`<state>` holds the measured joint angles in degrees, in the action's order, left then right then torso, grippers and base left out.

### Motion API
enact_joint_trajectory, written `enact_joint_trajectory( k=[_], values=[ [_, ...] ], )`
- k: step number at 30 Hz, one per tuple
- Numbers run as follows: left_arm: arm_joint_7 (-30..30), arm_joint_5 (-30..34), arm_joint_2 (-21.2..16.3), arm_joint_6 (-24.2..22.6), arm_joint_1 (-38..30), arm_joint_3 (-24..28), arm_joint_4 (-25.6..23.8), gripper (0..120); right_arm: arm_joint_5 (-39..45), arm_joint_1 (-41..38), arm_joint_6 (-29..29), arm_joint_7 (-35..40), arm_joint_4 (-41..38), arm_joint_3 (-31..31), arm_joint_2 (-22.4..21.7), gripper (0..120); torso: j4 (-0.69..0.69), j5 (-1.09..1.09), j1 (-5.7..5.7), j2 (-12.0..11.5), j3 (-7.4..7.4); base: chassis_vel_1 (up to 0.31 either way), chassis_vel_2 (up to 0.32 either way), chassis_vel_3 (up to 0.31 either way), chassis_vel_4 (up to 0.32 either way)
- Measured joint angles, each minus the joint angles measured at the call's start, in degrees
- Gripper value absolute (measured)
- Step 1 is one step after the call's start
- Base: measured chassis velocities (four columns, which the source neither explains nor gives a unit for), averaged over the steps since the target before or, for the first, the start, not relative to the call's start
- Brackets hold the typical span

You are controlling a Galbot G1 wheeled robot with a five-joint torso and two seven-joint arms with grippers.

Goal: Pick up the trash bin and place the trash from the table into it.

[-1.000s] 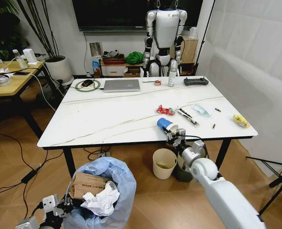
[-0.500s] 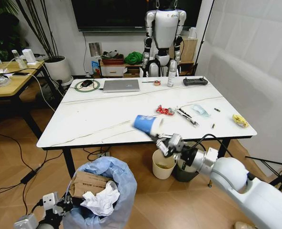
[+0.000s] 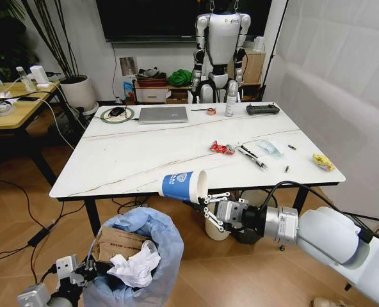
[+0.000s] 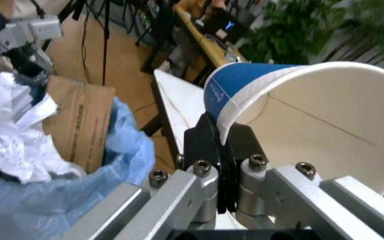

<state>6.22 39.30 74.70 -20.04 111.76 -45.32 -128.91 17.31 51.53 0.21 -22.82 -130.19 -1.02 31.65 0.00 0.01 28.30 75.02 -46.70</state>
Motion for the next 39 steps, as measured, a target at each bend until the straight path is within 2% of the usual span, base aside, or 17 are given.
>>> enact_joint_trajectory(
  k=[2,4,5,6,7,11,12,16,22,32,39],
  values=[
    [0.1,0.0,0.0,-0.1,0.0,0.1,0.0,0,0.8,-0.2,1.9,-0.3,0.0,0.0,-0.4,0,0.0,0.0,0.0,0.0,0.0,0.0,0.0,0.0,0.0],
    [0.1,0.0,-0.1,-0.1,0.0,0.3,0.0,0,1.9,-0.6,0.5,-0.4,-0.8,0.0,-0.9,0,0.0,-0.01,0.0,0.0,0.0,0.0,0.0,0.0,0.0],
    [0.1,0.0,-0.1,-0.1,0.1,0.4,0.0,0,3.2,-1.9,-2.6,-0.2,-1.8,-0.6,-1.0,0,-0.02,-0.01,0.0,0.0,0.0,0.0,0.0,0.0,0.0],
    [0.1,0.0,-0.1,-0.1,0.1,0.4,0.0,0,3.2,-1.9,-2.6,-0.2,-1.8,-0.6,-1.0,0,-0.02,-0.01,0.0,0.0,0.0,0.0,0.0,0.0,0.0],
    [0.1,-0.1,-0.2,-0.1,0.2,0.6,0.0,0,3.9,-3.8,-5.3,0.3,-2.5,-2.0,-0.7,0,-0.02,-0.03,0.0,0.0,0.0,0.0,0.0,0.0,0.0],
    [0.1,-0.4,-0.6,-0.1,0.4,1.0,-0.1,0,6.4,-13.3,-14.5,2.1,-3.1,-10.1,3.1,0,0.02,-0.03,0.0,0.0,0.0,0.0,0.0,0.0,0.0],
    [0.1,-0.4,-0.6,-0.1,0.4,1.0,-0.1,0,6.4,-13.3,-14.5,2.1,-3.1,-10.1,3.1,0,0.02,-0.03,0.0,0.0,0.0,0.0,0.0,0.0,0.0],
    [0.3,0.1,-1.7,-0.5,0.1,1.6,-1.3,0,9.7,-17.7,-21.8,4.4,-0.1,-16.1,7.3,0,0.02,-0.01,0.0,0.0,-0.01,0.0,0.0,0.0,0.0],
    [0.5,0.6,-4.0,-0.9,-0.6,2.8,-1.7,0,11.6,-18.6,-28.1,6.6,1.3,-20.3,9.1,0,0.0,-0.02,0.0,0.0,-0.01,0.0,0.0,0.0,0.0],
    [1.3,3.2,-8.3,-1.5,-1.0,3.9,-2.3,0,11.4,-20.3,-31.8,7.6,-0.7,-26.1,9.2,0,-0.01,-0.03,0.0,0.0,0.0,0.0,0.0,0.0,0.0],
    [1.7,5.1,-12.3,-1.8,-0.2,2.9,-2.3,0,12.3,-29.1,-32.3,8.1,-1.2,-34.2,12.4,0,0.01,-0.03,0.0,0.0,0.0,0.0,0.0,0.0,0.0]
  ],
)
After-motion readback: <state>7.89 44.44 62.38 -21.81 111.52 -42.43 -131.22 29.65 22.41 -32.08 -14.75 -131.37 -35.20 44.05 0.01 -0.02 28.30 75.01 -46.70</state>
